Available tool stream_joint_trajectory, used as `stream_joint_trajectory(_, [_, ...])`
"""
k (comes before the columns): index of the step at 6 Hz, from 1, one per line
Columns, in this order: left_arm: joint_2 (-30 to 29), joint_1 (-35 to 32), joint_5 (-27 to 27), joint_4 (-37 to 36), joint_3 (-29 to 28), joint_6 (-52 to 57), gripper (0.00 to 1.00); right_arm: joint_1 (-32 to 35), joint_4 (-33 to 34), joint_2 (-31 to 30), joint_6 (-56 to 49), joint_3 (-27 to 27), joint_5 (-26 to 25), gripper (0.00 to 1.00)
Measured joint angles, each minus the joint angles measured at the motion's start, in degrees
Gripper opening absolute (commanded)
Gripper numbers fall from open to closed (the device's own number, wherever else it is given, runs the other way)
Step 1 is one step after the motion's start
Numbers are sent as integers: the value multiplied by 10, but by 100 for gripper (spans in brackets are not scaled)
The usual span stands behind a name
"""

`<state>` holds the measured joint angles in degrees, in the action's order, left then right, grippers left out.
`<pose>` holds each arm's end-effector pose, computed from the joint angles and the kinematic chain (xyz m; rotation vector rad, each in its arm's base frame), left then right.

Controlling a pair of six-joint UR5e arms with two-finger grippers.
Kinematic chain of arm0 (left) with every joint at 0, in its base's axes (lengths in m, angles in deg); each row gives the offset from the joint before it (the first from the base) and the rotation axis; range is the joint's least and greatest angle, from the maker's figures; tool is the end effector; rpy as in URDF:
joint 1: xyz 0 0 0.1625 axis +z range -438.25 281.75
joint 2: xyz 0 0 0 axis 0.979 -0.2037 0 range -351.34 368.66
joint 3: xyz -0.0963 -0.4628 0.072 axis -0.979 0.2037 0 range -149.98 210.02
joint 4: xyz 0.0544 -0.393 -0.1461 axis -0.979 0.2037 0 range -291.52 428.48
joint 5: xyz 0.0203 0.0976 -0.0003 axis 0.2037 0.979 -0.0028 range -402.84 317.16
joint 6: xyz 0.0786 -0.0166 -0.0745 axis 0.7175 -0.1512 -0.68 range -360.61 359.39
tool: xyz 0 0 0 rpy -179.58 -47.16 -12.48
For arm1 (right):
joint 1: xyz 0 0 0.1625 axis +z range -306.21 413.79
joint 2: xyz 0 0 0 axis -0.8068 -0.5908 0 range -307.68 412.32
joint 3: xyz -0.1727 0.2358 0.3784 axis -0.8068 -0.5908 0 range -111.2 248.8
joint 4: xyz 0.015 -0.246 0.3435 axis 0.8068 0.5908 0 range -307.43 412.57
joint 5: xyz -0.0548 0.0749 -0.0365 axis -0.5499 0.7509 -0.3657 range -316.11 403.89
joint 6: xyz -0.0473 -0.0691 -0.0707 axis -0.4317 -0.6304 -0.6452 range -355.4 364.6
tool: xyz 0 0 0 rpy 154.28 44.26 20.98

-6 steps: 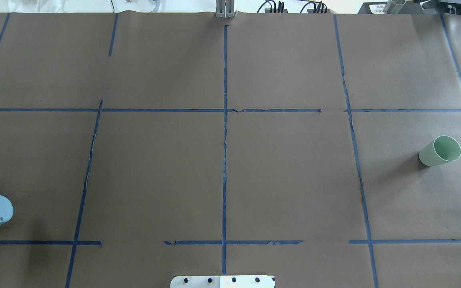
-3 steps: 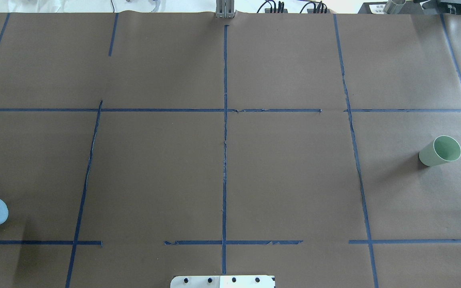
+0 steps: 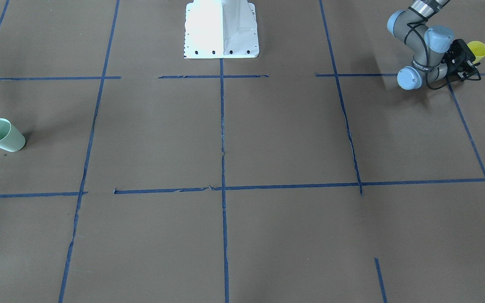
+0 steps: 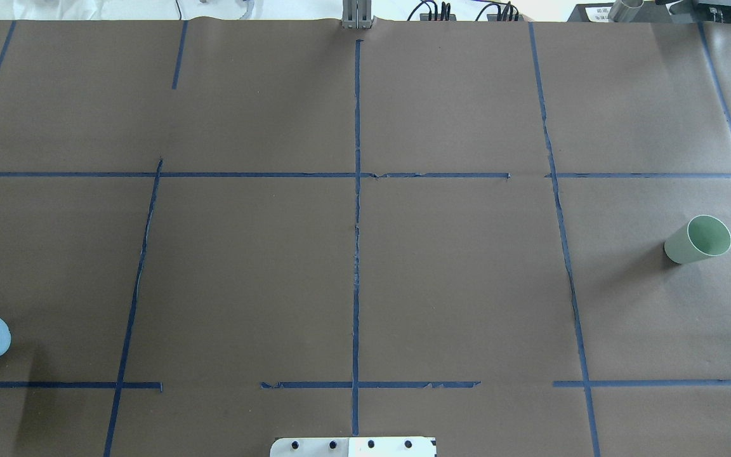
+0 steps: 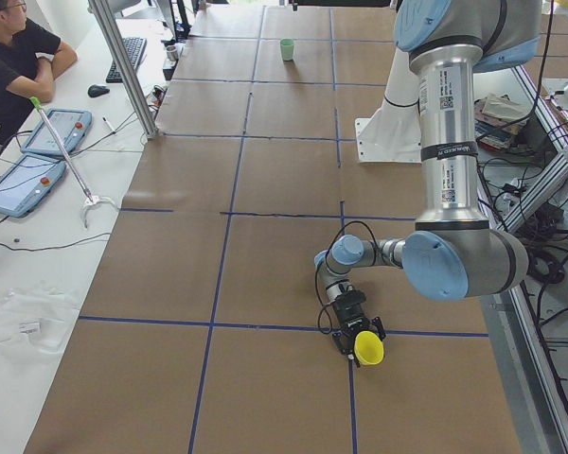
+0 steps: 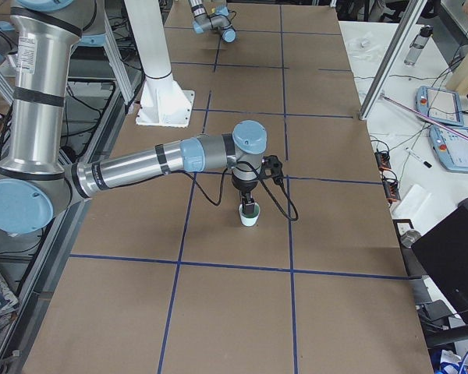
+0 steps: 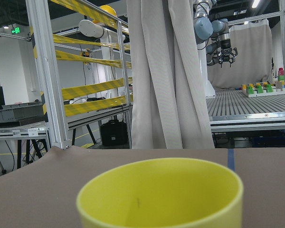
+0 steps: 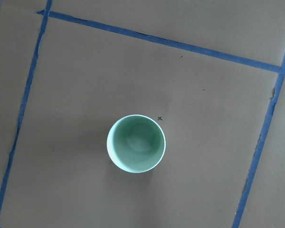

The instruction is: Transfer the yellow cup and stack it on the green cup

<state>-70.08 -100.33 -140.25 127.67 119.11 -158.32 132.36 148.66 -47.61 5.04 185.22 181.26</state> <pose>0.2311 -0.2224 0.8634 0.1968 -0.8213 -1.5325 -0.0304 -0.4160 0.5745 0.0851 -0.8400 -0.2551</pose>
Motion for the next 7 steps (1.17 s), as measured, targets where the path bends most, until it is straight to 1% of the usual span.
stream_joint_trajectory(1, [14, 0, 13, -1, 22, 15, 4, 0, 0, 0, 1, 1, 1, 100])
stream_joint_trajectory(2, [21, -3, 51, -1, 41, 33, 4, 0, 1, 0, 1, 1, 1, 100])
stream_joint_trajectory(3, [22, -12, 106, 3, 49, 61, 4, 0, 1, 0, 1, 1, 1, 100])
stream_joint_trajectory(4, [21, -36, 177, 24, 51, 103, 4, 0, 1, 0, 1, 1, 1, 100])
stream_joint_trajectory(5, [20, -67, 247, 60, 51, 146, 4, 0, 1, 2, 1, 1, 0, 100])
stream_joint_trajectory(6, [19, -94, 308, 113, 49, 190, 4, 0, 1, 3, 0, 1, 0, 100])
stream_joint_trajectory(7, [17, -120, 353, 189, 47, 251, 4, 0, 1, 4, 0, 0, -1, 100])
